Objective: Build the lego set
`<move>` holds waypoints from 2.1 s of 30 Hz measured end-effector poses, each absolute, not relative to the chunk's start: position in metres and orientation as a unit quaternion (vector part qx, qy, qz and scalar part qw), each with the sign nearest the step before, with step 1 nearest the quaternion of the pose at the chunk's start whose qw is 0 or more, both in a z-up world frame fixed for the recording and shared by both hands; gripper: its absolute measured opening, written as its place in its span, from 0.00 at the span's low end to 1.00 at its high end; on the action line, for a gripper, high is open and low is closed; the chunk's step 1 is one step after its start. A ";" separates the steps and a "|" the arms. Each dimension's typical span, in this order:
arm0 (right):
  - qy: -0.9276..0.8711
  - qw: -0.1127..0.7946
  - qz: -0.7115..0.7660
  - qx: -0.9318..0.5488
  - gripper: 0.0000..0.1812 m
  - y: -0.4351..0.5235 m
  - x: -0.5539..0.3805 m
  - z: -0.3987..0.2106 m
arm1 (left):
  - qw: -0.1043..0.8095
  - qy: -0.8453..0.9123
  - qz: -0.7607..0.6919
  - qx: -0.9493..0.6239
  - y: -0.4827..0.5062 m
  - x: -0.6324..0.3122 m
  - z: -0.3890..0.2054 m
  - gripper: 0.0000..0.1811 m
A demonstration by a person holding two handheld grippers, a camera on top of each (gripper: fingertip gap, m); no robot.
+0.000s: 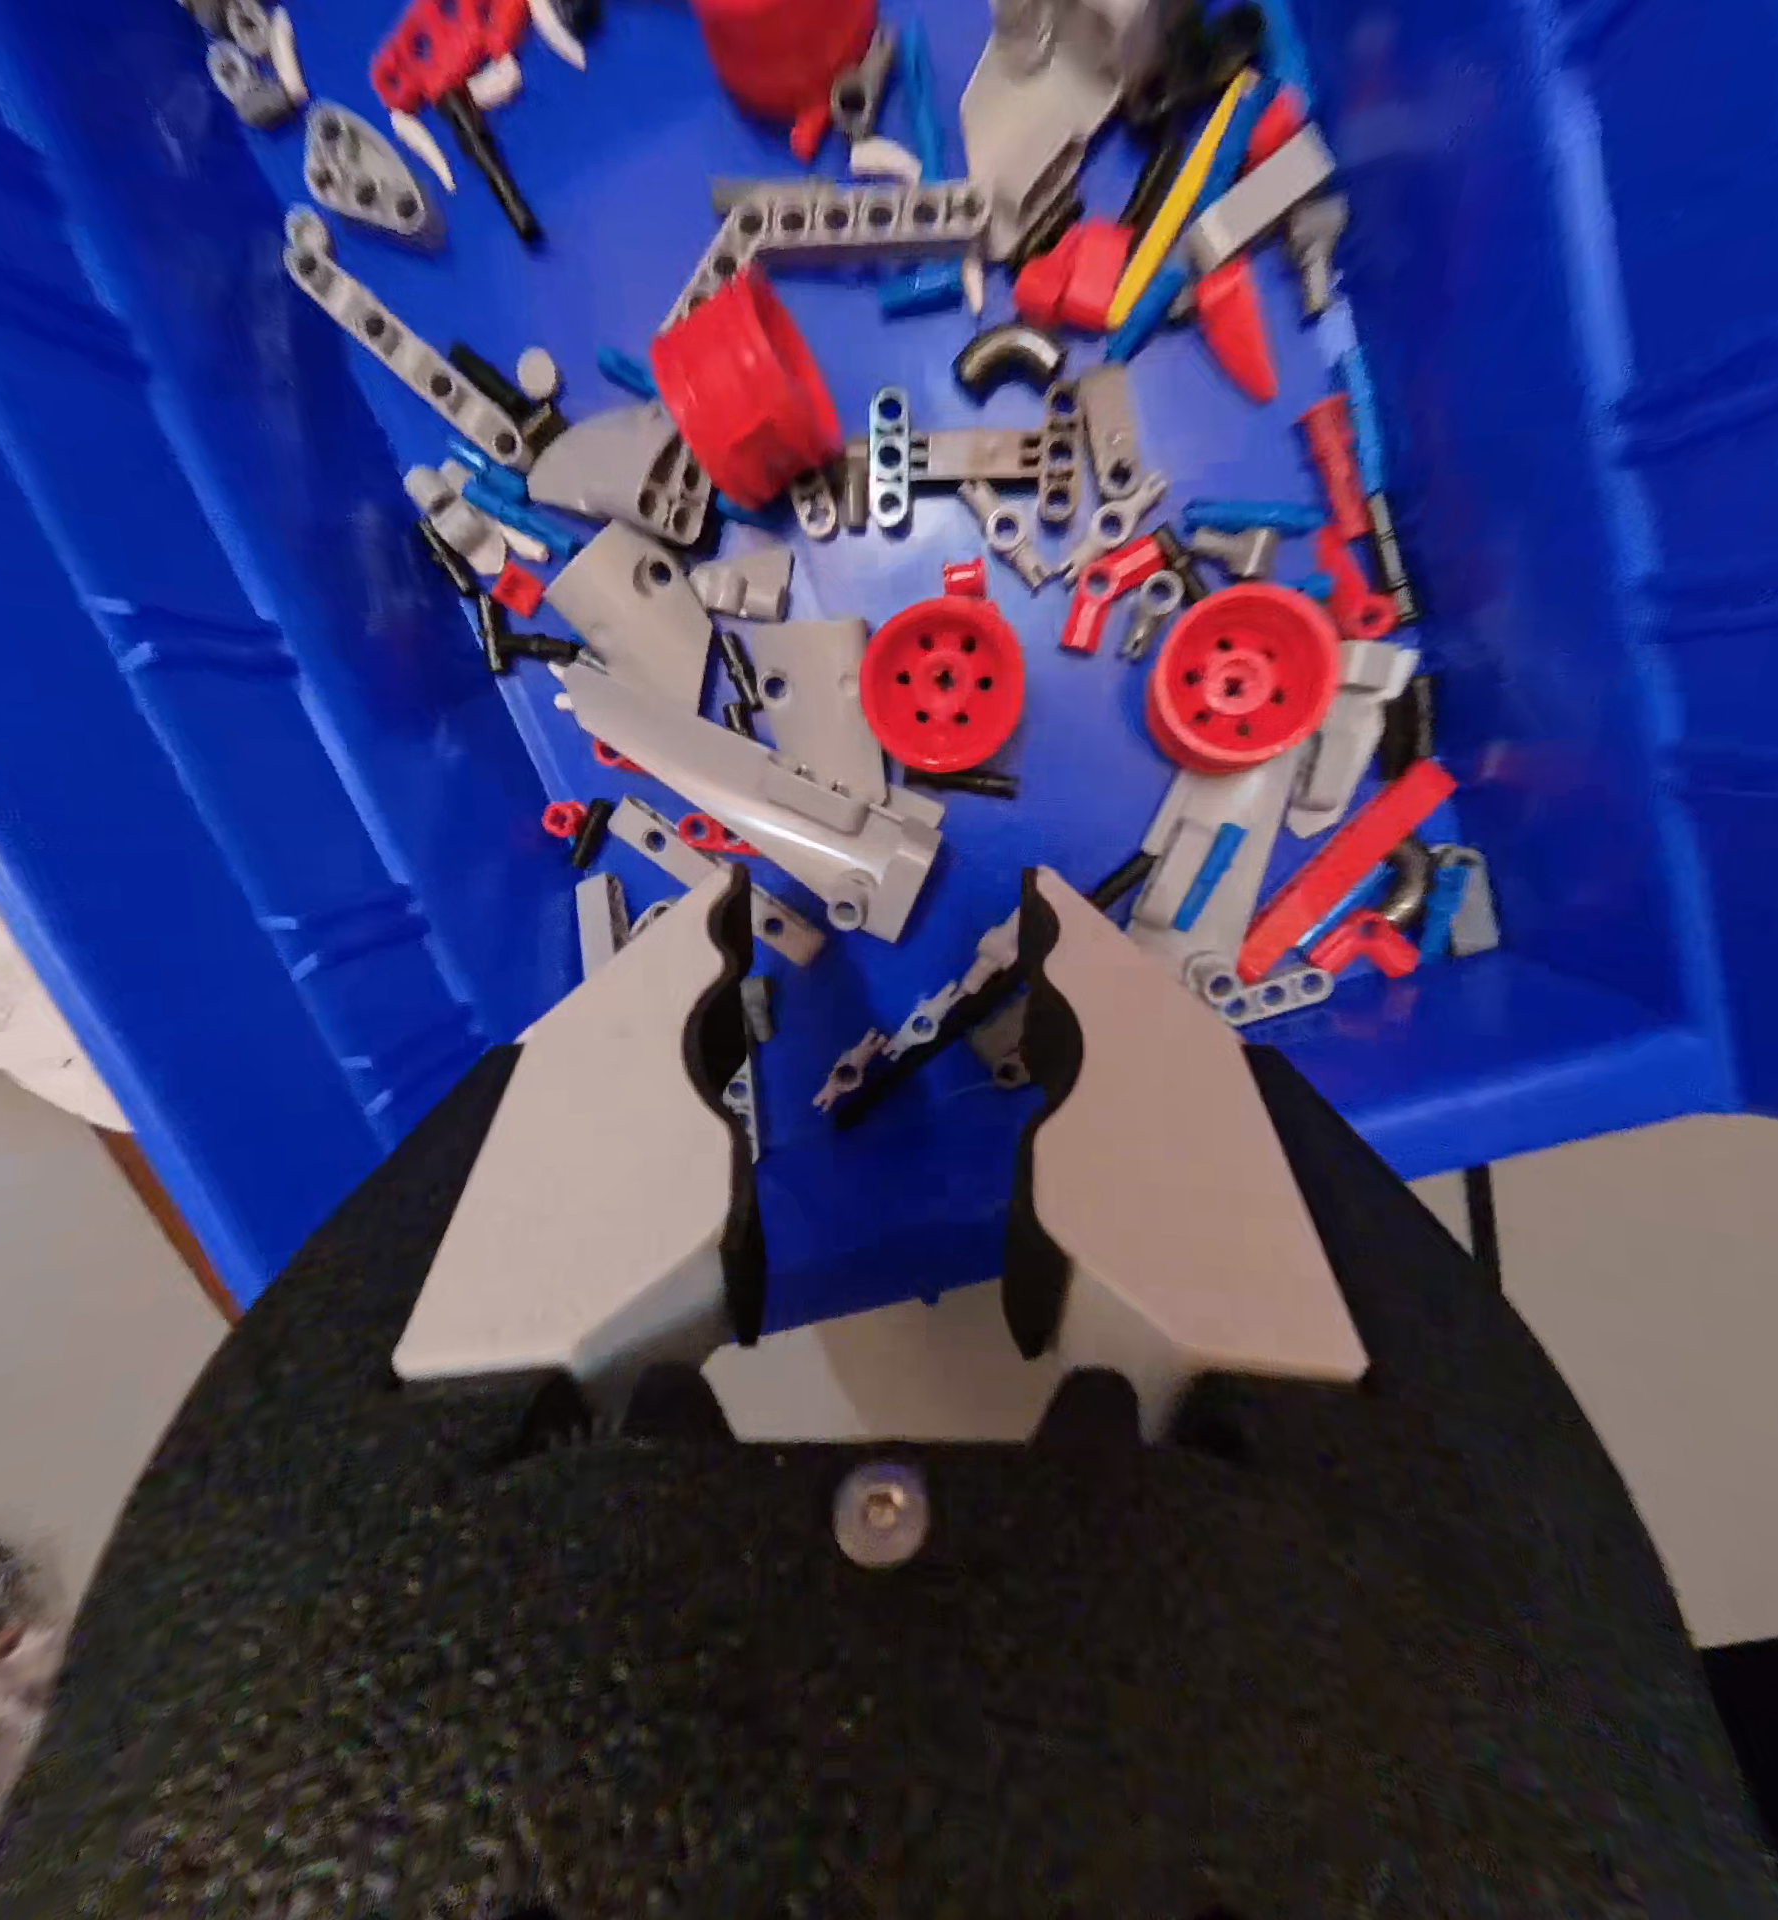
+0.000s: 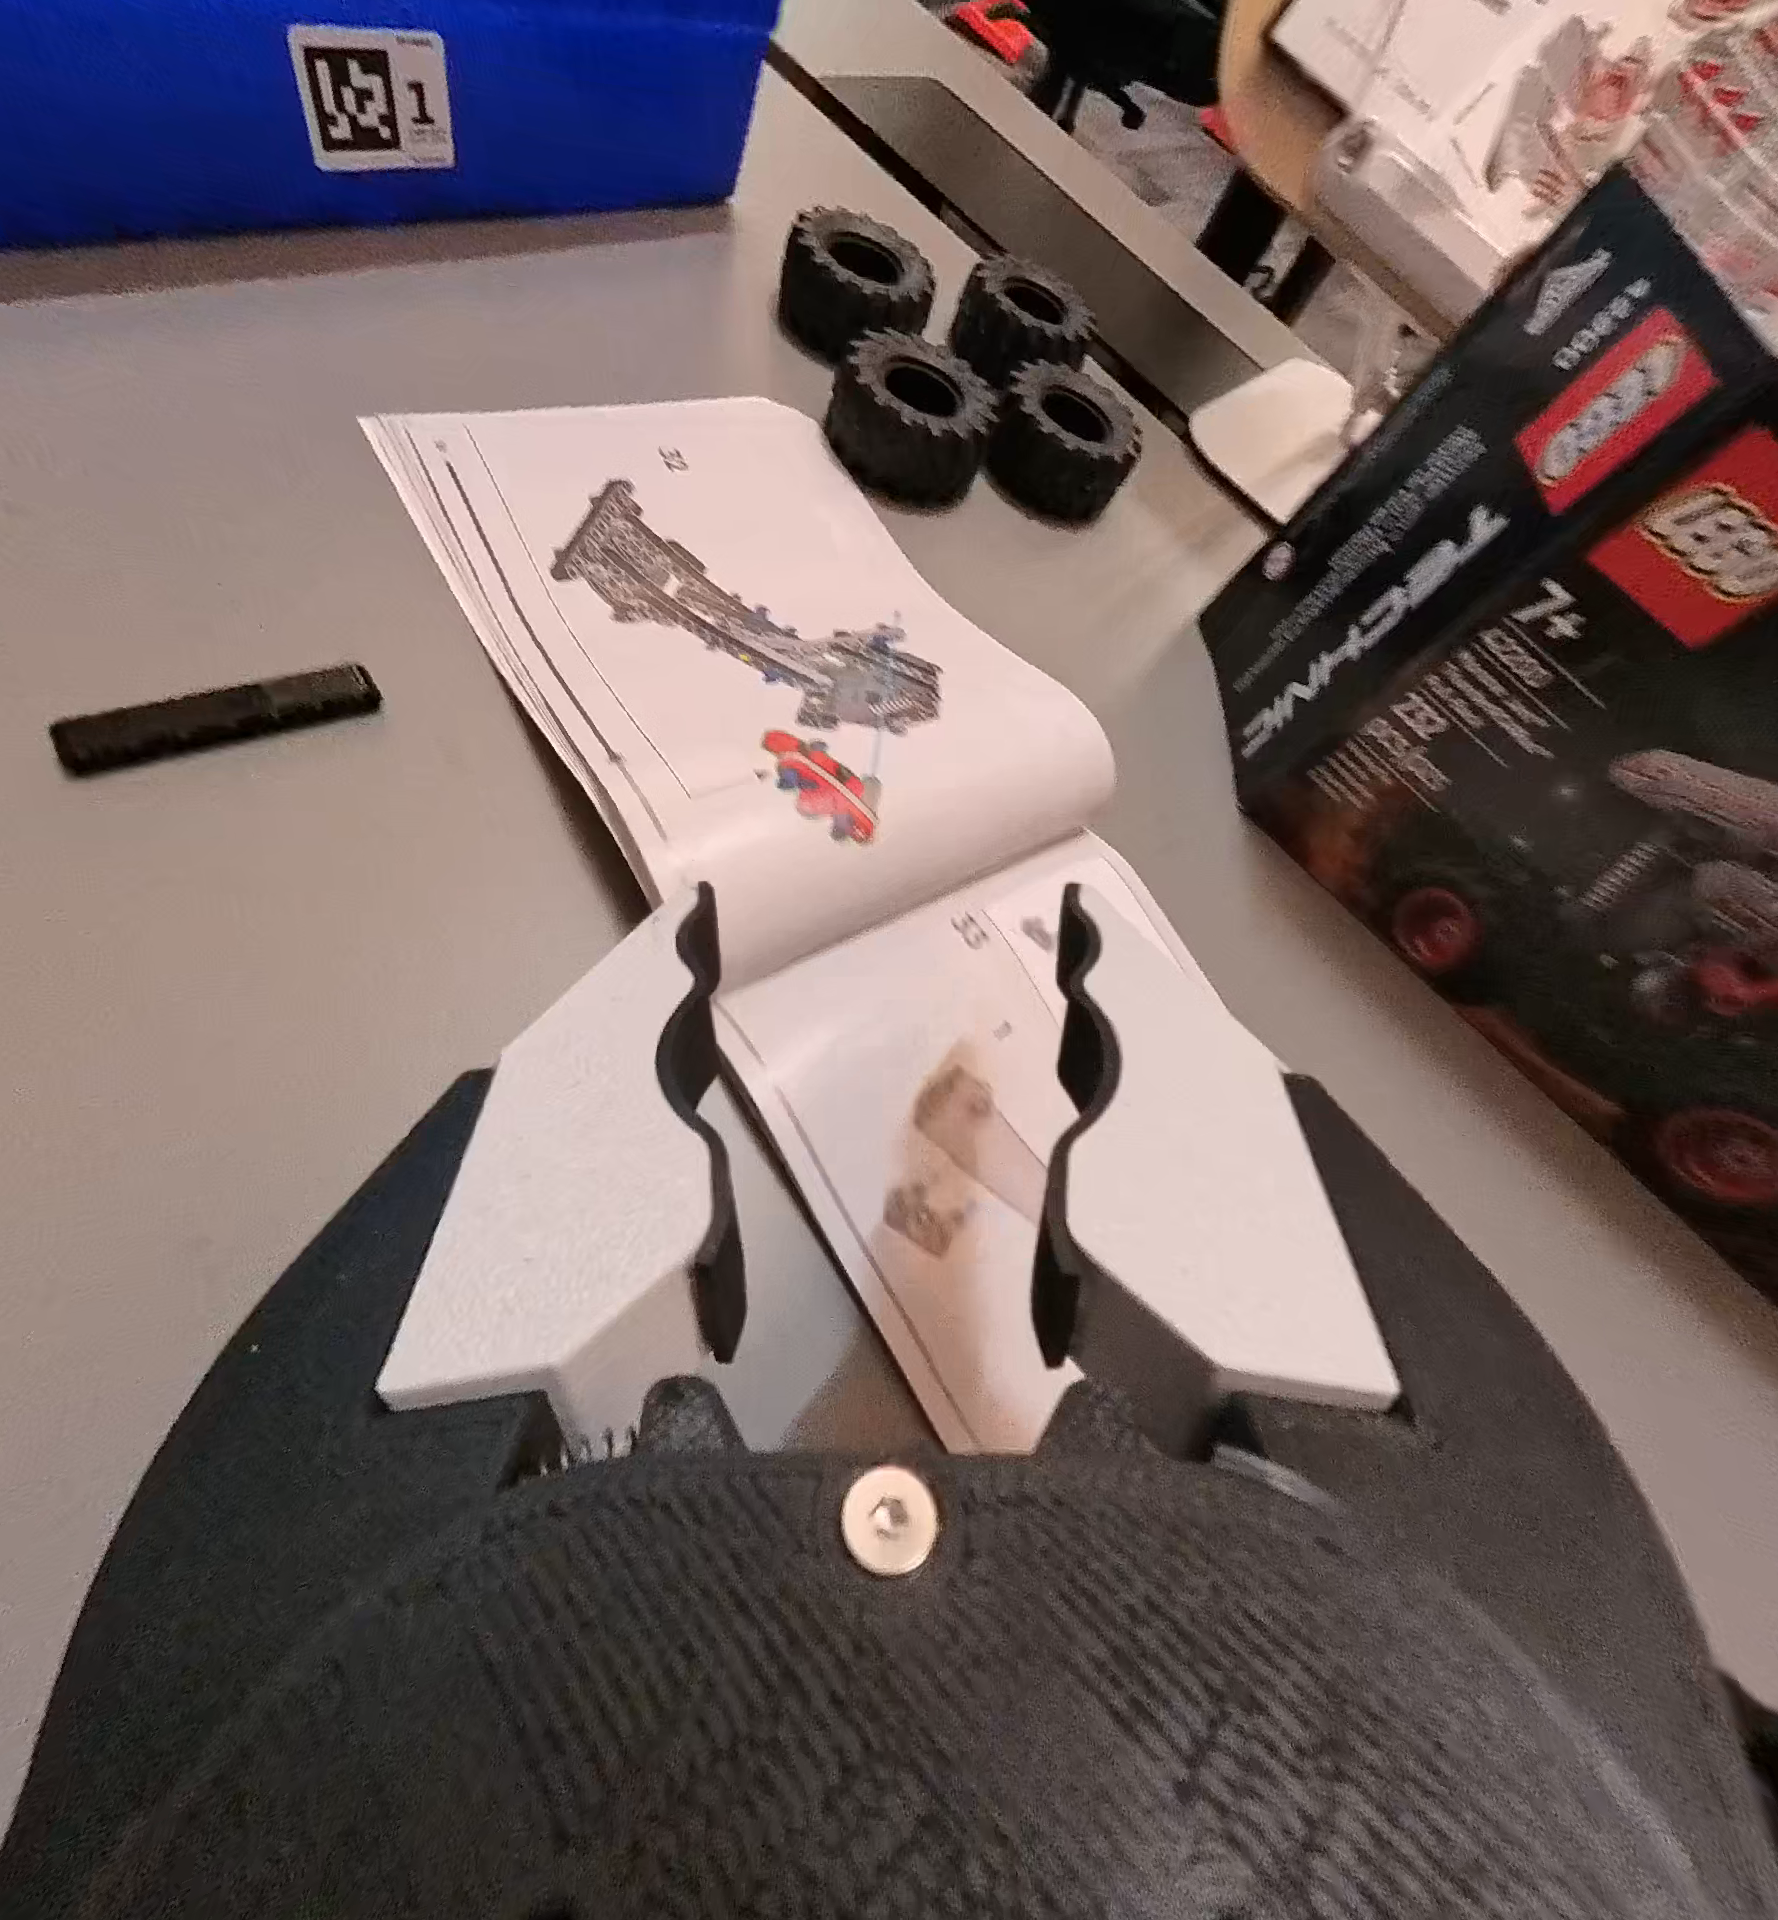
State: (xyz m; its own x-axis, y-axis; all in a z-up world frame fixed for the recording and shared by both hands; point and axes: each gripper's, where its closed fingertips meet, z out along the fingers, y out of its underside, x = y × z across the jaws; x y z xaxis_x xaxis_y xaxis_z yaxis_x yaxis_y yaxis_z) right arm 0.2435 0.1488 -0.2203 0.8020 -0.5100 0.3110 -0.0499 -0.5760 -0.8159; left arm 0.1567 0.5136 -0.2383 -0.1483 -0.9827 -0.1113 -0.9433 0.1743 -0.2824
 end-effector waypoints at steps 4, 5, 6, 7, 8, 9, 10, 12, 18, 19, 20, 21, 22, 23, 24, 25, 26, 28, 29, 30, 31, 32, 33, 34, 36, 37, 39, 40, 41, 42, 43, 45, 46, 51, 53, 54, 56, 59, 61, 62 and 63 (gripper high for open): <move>0.184 0.423 -0.286 -0.840 0.35 0.111 0.239 -0.217 | 0.139 0.760 -0.017 -0.634 0.525 0.160 -0.258 0.16; 0.190 0.414 -0.292 -0.841 0.35 0.099 0.239 -0.217 | 0.156 0.763 -0.010 -0.627 0.528 0.162 -0.257 0.12; 0.197 0.405 -0.299 -0.842 0.35 0.086 0.239 -0.218 | 0.167 0.765 -0.009 -0.622 0.528 0.163 -0.255 0.10; 0.206 0.396 -0.306 -0.841 0.35 0.071 0.240 -0.217 | 0.184 0.764 -0.010 -0.619 0.530 0.164 -0.252 0.07; 0.218 0.391 -0.316 -0.837 0.35 0.056 0.241 -0.215 | 0.205 0.760 -0.012 -0.617 0.532 0.166 -0.247 0.06; 0.234 0.387 -0.324 -0.831 0.35 0.040 0.242 -0.212 | 0.224 0.757 -0.016 -0.614 0.533 0.167 -0.241 0.06; 0.249 0.388 -0.331 -0.823 0.34 0.026 0.243 -0.209 | 0.248 0.752 -0.024 -0.610 0.534 0.168 -0.232 0.06; 0.277 0.395 -0.342 -0.807 0.33 0.000 0.244 -0.202 | 0.301 0.739 -0.049 -0.600 0.533 0.172 -0.210 0.06; 0.303 0.456 -0.295 -0.784 0.31 -0.010 0.235 -0.202 | 0.421 0.701 -0.257 -0.515 0.460 0.180 -0.109 0.06; 0.297 0.468 -0.273 -0.786 0.30 -0.003 0.231 -0.205 | 0.432 0.698 -0.285 -0.495 0.444 0.179 -0.095 0.06; 0.291 0.481 -0.245 -0.790 0.29 0.007 0.225 -0.207 | 0.441 0.697 -0.303 -0.476 0.430 0.178 -0.084 0.06; 0.283 0.497 -0.213 -0.792 0.29 0.017 0.217 -0.208 | 0.449 0.699 -0.321 -0.455 0.414 0.177 -0.075 0.06; 0.272 0.512 -0.181 -0.794 0.28 0.029 0.209 -0.208 | 0.451 0.704 -0.339 -0.432 0.397 0.176 -0.069 0.06; 0.259 0.526 -0.150 -0.796 0.28 0.039 0.201 -0.206 | 0.446 0.710 -0.357 -0.411 0.380 0.175 -0.067 0.06; 0.248 0.538 -0.123 -0.796 0.28 0.048 0.193 -0.205 | 0.435 0.717 -0.376 -0.394 0.362 0.174 -0.066 0.06; 0.239 0.549 -0.097 -0.795 0.27 0.056 0.186 -0.203 | 0.418 0.726 -0.397 -0.374 0.342 0.173 -0.069 0.06; 0.230 0.561 -0.067 -0.793 0.27 0.064 0.179 -0.200 | 0.397 0.737 -0.419 -0.351 0.320 0.172 -0.073 0.06; 0.226 0.590 -0.012 -0.775 0.27 0.077 0.168 -0.191 | 0.357 0.754 -0.462 -0.301 0.277 0.168 -0.084 0.06; 0.229 0.607 0.009 -0.761 0.27 0.083 0.165 -0.186 | 0.340 0.758 -0.483 -0.275 0.257 0.166 -0.091 0.06; 0.232 0.623 0.029 -0.747 0.27 0.089 0.163 -0.181 | 0.323 0.760 -0.506 -0.248 0.237 0.163 -0.097 0.06; 0.237 0.636 0.048 -0.732 0.28 0.094 0.161 -0.176 | 0.306 0.759 -0.531 -0.220 0.217 0.159 -0.103 0.06; 0.244 0.649 0.068 -0.718 0.29 0.098 0.159 -0.172 | 0.290 0.752 -0.561 -0.189 0.197 0.154 -0.107 0.06; 0.247 0.658 0.089 -0.706 0.30 0.102 0.156 -0.170 | 0.274 0.743 -0.589 -0.159 0.179 0.148 -0.110 0.06; 0.250 0.661 0.105 -0.699 0.29 0.105 0.154 -0.168 | 0.263 0.735 -0.611 -0.135 0.165 0.142 -0.114 0.06; 0.257 0.664 0.112 -0.693 0.31 0.108 0.154 -0.168 | 0.254 0.729 -0.628 -0.097 0.144 0.135 -0.124 0.06; 0.256 0.668 0.116 -0.689 0.32 0.109 0.153 -0.166 | 0.251 0.735 -0.625 -0.081 0.136 0.132 -0.131 0.06; 0.255 0.673 0.126 -0.683 0.33 0.111 0.153 -0.165 | 0.267 0.745 -0.609 -0.051 0.124 0.130 -0.139 0.06; 0.253 0.674 0.133 -0.681 0.33 0.111 0.152 -0.165 | 0.276 0.748 -0.603 -0.033 0.119 0.127 -0.140 0.06; 0.246 0.680 0.143 -0.676 0.33 0.112 0.150 -0.162 | 0.278 0.752 -0.598 -0.020 0.115 0.125 -0.142 0.06; 0.241 0.688 0.152 -0.667 0.33 0.112 0.149 -0.159 | 0.282 0.757 -0.590 -0.013 0.113 0.125 -0.145 0.06; 0.241 0.697 0.155 -0.657 0.33 0.112 0.151 -0.156 | 0.286 0.761 -0.583 -0.007 0.111 0.125 -0.147 0.06; 0.229 0.719 0.170 -0.634 0.30 0.111 0.149 -0.146 | 0.295 0.766 -0.571 0.004 0.109 0.126 -0.150 0.06; 0.222 0.725 0.181 -0.626 0.29 0.111 0.147 -0.142 | 0.306 0.768 -0.562 0.008 0.109 0.127 -0.151 0.06; 0.236 0.719 0.189 -0.626 0.26 0.113 0.151 -0.148 | 0.393 0.792 -0.464 0.057 0.111 0.136 -0.167 0.06; 0.253 0.716 0.178 -0.626 0.23 0.112 0.158 -0.150 | 0.442 0.803 -0.393 0.079 0.116 0.144 -0.177 0.06; 0.258 0.713 0.170 -0.629 0.21 0.111 0.160 -0.151 | 0.464 0.805 -0.357 0.098 0.117 0.146 -0.181 0.06; 0.270 0.701 0.144 -0.644 0.18 0.110 0.166 -0.158 | 0.503 0.801 -0.297 0.132 0.118 0.149 -0.187 0.06; 0.264 0.690 0.130 -0.661 0.06 0.112 0.166 -0.162 | 0.537 0.790 -0.246 0.163 0.115 0.151 -0.193 0.06; 0.267 0.682 0.106 -0.673 0.00 0.111 0.170 -0.167 | 0.539 0.792 -0.238 0.160 0.115 0.153 -0.199 0.06; 0.258 0.674 0.093 -0.686 0.00 0.110 0.170 -0.171 | 0.521 0.801 -0.249 0.155 0.113 0.151 -0.205 0.07; 0.245 0.663 0.084 -0.703 0.00 0.108 0.170 -0.175 | 0.497 0.813 -0.267 0.141 0.113 0.149 -0.210 0.11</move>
